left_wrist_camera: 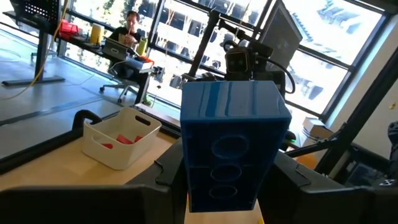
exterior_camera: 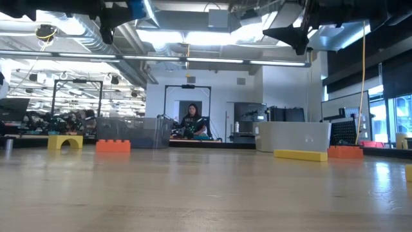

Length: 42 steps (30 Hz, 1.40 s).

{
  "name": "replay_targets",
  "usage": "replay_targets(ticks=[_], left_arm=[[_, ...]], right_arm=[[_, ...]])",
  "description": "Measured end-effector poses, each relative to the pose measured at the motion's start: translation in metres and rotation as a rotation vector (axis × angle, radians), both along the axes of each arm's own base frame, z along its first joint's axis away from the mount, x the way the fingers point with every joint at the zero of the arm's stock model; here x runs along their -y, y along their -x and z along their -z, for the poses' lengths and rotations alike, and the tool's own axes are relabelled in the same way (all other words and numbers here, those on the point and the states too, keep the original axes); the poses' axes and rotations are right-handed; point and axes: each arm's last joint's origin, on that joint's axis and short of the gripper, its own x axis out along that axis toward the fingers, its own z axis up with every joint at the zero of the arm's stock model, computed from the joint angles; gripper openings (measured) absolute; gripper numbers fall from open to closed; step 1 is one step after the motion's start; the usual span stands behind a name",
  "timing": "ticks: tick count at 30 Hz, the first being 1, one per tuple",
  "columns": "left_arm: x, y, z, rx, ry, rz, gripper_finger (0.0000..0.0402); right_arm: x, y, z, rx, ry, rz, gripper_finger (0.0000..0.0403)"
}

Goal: Sort & place blocks by color
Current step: Put the top blue three stud game piece into the black transparent bin

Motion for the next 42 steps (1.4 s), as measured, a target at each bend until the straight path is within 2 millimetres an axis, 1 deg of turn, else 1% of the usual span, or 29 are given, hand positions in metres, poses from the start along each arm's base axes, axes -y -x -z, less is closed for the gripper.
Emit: replay_targets(ticks=[8, 12, 15, 18, 20, 22, 23, 27, 31, 33, 35, 37, 42], left_arm=[[0.000, 0.000, 0.000, -0.004, -0.018, 0.002, 0.0127], [0.006, -0.001, -0.008, -0.058, 0.009, 0.105, 0.0127], [0.016, -0.005, -0.013, -0.226, 0.077, 0.210, 0.0127], [0.031, -0.006, -0.014, -0.486, 0.161, 0.304, 0.0127], [0.045, -0.007, -0.014, -0.642, 0.221, 0.351, 0.0127], [0.062, -0.008, -0.008, -0.788, 0.272, 0.389, 0.0127], [0.072, -0.010, -0.004, -0.835, 0.297, 0.413, 0.0127], [0.115, -0.011, 0.013, -0.949, 0.383, 0.487, 0.0127], [0.153, 0.000, 0.036, -1.106, 0.439, 0.504, 0.0127], [0.168, 0.007, 0.045, -1.166, 0.451, 0.507, 0.0127], [0.180, 0.012, 0.054, -1.221, 0.452, 0.495, 0.0127], [0.187, 0.015, 0.064, -1.288, 0.437, 0.472, 0.0127], [0.190, 0.014, 0.088, -1.431, 0.352, 0.372, 0.0127]], right_arm=[[0.000, 0.000, 0.000, 0.000, -0.001, 0.000, 0.0367], [0.000, 0.000, 0.000, -0.001, -0.001, 0.000, 0.0367], [0.000, 0.000, 0.000, -0.001, -0.001, 0.000, 0.0367], [0.000, 0.000, 0.000, -0.002, -0.002, 0.000, 0.0367], [0.000, 0.000, 0.001, -0.006, -0.002, 0.000, 0.0367], [0.000, 0.000, 0.001, -0.011, -0.002, 0.000, 0.0367], [0.000, 0.000, 0.002, -0.017, -0.003, 0.000, 0.0367], [0.000, 0.000, 0.003, -0.026, -0.003, 0.000, 0.0367], [0.000, 0.000, 0.004, -0.037, -0.004, 0.000, 0.0367], [0.000, 0.000, 0.005, -0.047, -0.004, 0.000, 0.0367], [0.000, 0.000, 0.006, -0.058, -0.005, 0.000, 0.0367], [0.000, 0.000, 0.006, -0.059, -0.006, 0.000, 0.0367], [0.000, 0.000, 0.006, -0.060, -0.006, 0.000, 0.0367]])
